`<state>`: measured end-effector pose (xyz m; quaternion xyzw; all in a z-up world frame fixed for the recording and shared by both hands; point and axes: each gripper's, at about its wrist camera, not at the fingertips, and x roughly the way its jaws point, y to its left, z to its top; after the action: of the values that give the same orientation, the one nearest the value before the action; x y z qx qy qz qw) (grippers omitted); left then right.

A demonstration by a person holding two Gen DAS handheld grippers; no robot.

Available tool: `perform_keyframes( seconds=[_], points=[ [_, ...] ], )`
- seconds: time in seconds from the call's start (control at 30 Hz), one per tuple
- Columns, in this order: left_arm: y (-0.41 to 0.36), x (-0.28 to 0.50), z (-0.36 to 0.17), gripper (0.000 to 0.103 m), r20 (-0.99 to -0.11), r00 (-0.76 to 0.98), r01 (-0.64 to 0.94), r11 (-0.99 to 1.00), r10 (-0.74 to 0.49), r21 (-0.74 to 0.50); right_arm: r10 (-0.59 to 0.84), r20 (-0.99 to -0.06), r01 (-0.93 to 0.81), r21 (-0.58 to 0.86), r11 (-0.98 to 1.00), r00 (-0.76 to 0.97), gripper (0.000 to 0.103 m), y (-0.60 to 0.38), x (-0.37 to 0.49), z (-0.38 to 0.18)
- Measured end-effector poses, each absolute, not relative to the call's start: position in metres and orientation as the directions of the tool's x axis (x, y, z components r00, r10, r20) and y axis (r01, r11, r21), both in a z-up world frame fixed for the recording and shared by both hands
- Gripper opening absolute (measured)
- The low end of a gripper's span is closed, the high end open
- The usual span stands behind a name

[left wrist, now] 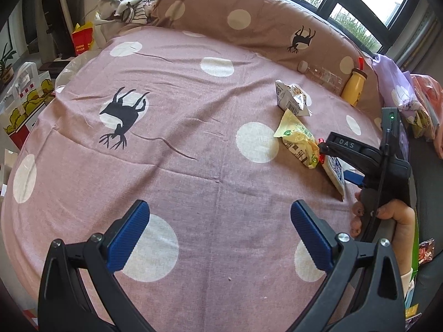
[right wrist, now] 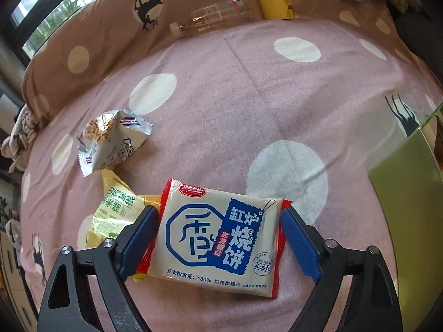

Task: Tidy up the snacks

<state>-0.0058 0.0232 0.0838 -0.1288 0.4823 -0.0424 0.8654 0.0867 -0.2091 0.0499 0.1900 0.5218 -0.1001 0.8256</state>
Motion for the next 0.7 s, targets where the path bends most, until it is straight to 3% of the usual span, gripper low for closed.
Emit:
perform_keyframes(
  seconds=[0.13,0.27,0.5,0.6,0.7],
  points=[
    [0.021,-0.008,0.085,0.102,-0.824,0.531,-0.042,0.965,-0.197,-0.258,0.086,-0.89,0.313,0.246,0.918,0.447,0.061,-0.214,0.069,0.054],
    [0.022,-0.011,0.086,0.102,-0.824,0.533,-0.046,0.966,-0.192,-0.255,0.122,-0.89,0.229,0.242,0.943,0.438,0.06,-0.205,0.046,0.057],
    [0.028,-0.012,0.086,0.102,-0.823,0.534,-0.069,0.961,-0.191,-0.268,0.226,-0.895,0.037,0.26,0.965,0.384,0.061,-0.153,0.018,0.063],
    [0.031,-0.014,0.087,0.102,-0.823,0.536,-0.076,0.96,-0.188,-0.269,0.235,-0.893,-0.018,0.247,0.969,0.384,0.075,-0.139,0.011,0.068],
    [0.032,-0.014,0.088,0.102,-0.822,0.537,-0.076,0.959,-0.191,-0.273,0.245,-0.874,-0.017,0.262,0.965,0.419,0.077,-0.141,0.003,0.083]
  ],
)
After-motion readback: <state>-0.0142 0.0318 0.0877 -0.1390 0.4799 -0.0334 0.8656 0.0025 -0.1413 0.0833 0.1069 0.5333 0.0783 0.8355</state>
